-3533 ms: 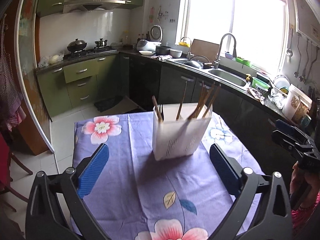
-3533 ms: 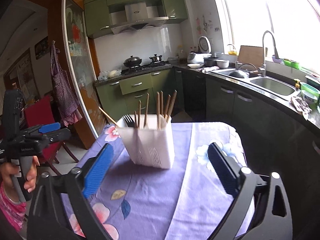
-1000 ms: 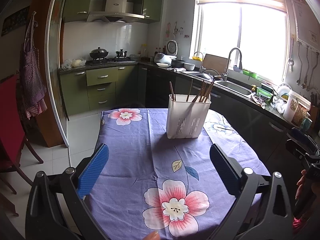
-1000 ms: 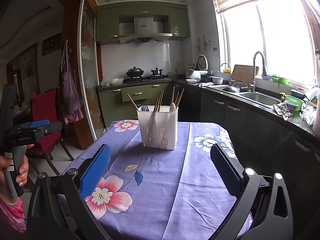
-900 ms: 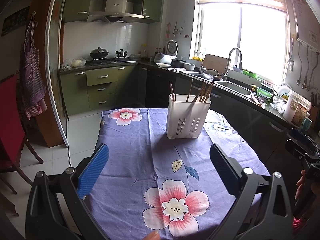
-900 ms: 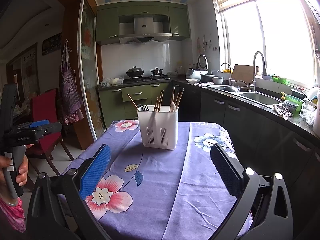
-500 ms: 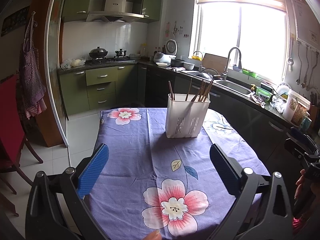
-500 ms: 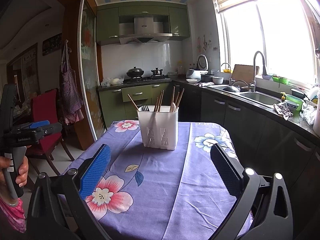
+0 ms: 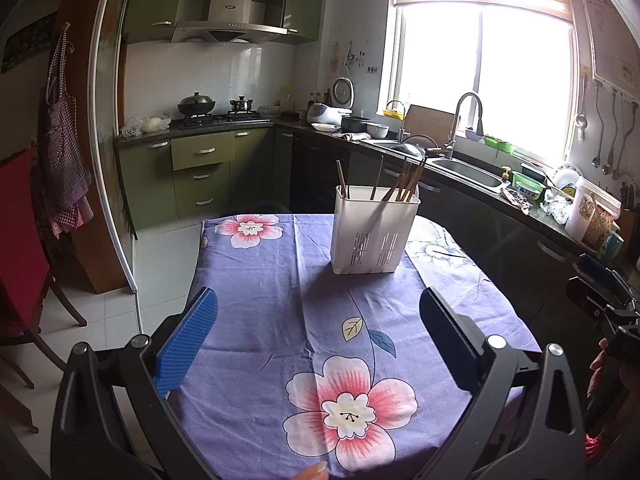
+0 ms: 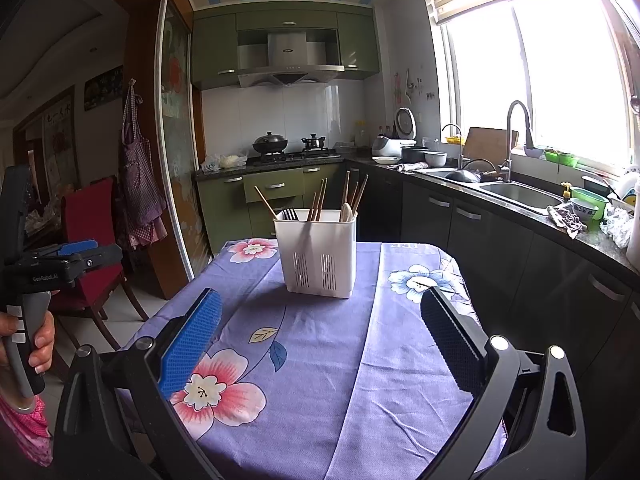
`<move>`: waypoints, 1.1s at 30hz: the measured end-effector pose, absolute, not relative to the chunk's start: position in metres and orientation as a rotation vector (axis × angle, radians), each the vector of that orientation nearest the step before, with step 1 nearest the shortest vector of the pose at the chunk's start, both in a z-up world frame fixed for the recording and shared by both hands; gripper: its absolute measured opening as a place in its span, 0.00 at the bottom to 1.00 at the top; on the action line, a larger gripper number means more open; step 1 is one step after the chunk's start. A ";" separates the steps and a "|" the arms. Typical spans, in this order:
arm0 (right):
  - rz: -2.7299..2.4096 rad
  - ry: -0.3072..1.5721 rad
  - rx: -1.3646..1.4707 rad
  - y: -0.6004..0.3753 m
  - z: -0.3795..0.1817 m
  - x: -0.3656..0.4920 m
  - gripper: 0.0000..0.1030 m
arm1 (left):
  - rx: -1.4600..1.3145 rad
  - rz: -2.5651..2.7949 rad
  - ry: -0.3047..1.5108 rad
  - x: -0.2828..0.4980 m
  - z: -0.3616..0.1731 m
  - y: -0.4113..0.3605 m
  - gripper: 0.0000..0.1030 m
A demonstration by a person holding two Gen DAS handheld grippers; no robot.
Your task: Organize utensils
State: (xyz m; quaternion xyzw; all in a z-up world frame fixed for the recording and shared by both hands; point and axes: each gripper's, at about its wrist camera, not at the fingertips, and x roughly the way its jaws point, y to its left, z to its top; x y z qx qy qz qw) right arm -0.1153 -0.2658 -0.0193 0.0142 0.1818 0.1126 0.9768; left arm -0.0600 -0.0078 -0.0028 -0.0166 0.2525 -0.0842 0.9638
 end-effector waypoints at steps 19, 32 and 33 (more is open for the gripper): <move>0.228 0.374 0.026 -0.261 -0.021 -0.113 0.96 | -0.038 -0.170 0.519 -0.058 -0.006 -0.006 0.93; 0.232 0.382 0.029 -0.261 -0.022 -0.111 0.96 | -0.025 -0.159 0.543 -0.056 -0.012 -0.009 0.93; 0.234 0.383 0.031 -0.261 -0.023 -0.110 0.96 | -0.023 -0.157 0.545 -0.055 -0.012 -0.010 0.93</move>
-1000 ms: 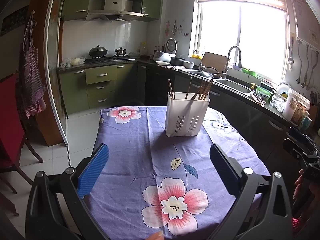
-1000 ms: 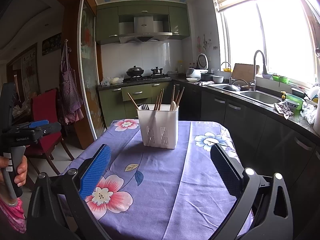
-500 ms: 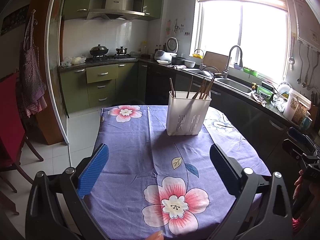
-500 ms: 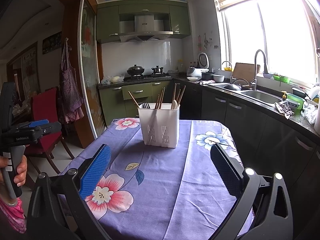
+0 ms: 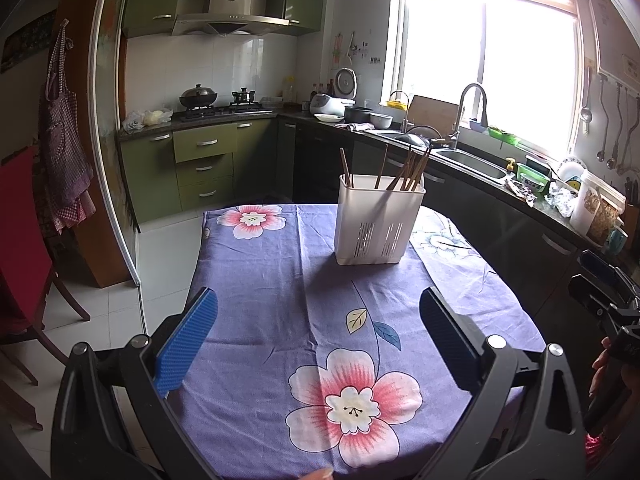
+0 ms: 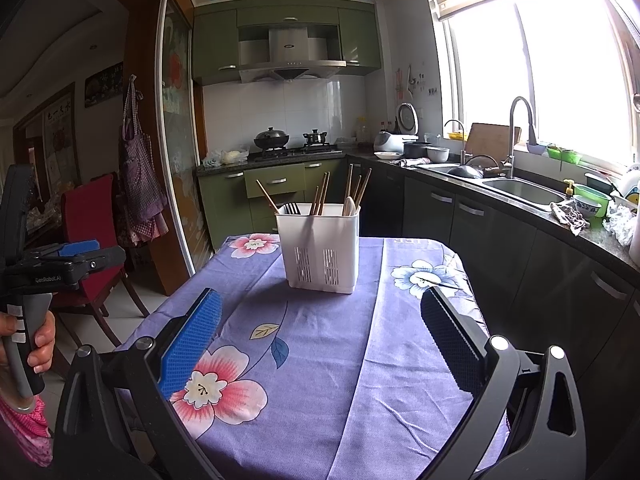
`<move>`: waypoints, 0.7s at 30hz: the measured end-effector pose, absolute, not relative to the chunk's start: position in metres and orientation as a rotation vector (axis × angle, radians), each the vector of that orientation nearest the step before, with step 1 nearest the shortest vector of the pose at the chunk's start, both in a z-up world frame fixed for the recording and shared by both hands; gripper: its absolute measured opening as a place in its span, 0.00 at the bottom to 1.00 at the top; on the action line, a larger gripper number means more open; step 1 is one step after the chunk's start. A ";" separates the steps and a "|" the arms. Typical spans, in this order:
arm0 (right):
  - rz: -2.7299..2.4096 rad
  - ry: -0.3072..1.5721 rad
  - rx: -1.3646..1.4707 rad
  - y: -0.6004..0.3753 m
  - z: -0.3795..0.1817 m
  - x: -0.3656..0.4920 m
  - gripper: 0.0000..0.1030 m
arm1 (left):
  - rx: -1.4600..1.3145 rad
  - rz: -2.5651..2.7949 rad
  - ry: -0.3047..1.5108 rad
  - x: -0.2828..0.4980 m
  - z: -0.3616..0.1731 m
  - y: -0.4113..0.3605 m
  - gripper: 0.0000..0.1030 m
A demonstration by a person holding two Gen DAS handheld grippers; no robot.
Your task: Organize utensils
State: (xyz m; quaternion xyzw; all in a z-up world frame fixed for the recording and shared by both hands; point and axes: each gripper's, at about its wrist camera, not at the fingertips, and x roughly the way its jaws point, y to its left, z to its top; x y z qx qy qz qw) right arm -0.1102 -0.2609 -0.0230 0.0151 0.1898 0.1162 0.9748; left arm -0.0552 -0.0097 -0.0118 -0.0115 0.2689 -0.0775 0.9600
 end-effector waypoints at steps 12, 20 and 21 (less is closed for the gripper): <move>0.241 0.392 0.038 -0.260 -0.028 -0.107 0.96 | 0.008 -0.127 0.536 -0.054 -0.012 -0.014 0.93; 0.241 0.396 0.039 -0.260 -0.029 -0.106 0.96 | -0.004 -0.131 0.545 -0.052 -0.011 -0.013 0.93; 0.241 0.397 0.039 -0.259 -0.030 -0.106 0.96 | -0.004 -0.131 0.546 -0.052 -0.012 -0.013 0.93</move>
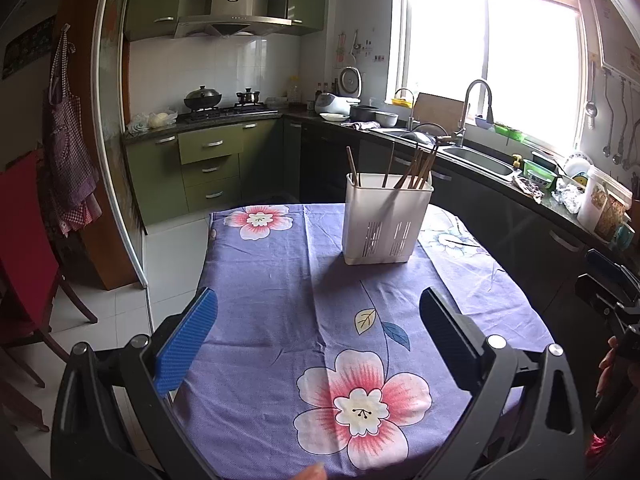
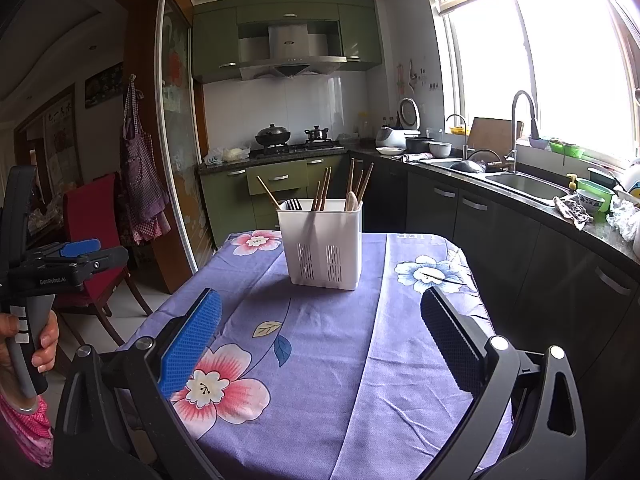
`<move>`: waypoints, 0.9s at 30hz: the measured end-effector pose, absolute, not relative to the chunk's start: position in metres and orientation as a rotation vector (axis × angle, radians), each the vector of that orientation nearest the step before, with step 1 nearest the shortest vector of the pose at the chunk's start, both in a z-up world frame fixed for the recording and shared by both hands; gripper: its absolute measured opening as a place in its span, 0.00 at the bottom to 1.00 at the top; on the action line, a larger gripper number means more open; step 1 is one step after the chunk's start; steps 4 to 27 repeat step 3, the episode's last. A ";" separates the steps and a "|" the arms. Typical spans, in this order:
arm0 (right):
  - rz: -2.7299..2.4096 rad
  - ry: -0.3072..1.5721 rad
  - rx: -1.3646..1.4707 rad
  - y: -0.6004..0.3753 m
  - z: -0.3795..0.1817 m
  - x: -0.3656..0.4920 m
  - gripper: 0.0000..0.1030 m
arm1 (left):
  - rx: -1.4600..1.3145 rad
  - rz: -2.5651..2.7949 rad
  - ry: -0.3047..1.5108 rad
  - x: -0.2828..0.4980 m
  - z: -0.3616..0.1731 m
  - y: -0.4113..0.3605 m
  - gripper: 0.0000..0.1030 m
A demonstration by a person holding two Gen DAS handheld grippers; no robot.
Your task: Organize utensils
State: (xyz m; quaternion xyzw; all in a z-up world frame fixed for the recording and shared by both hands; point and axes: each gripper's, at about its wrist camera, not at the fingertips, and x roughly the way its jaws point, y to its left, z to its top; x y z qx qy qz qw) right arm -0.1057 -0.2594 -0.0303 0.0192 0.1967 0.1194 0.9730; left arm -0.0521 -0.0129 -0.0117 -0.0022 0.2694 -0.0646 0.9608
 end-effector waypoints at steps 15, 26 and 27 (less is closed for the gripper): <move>0.241 0.399 0.040 -0.260 -0.031 -0.105 0.96 | -0.006 -0.135 0.558 -0.050 -0.013 -0.013 0.93; 0.241 0.399 0.040 -0.260 -0.031 -0.105 0.96 | -0.006 -0.135 0.558 -0.050 -0.013 -0.013 0.93; 0.241 0.399 0.040 -0.260 -0.031 -0.105 0.96 | -0.006 -0.135 0.558 -0.050 -0.013 -0.013 0.93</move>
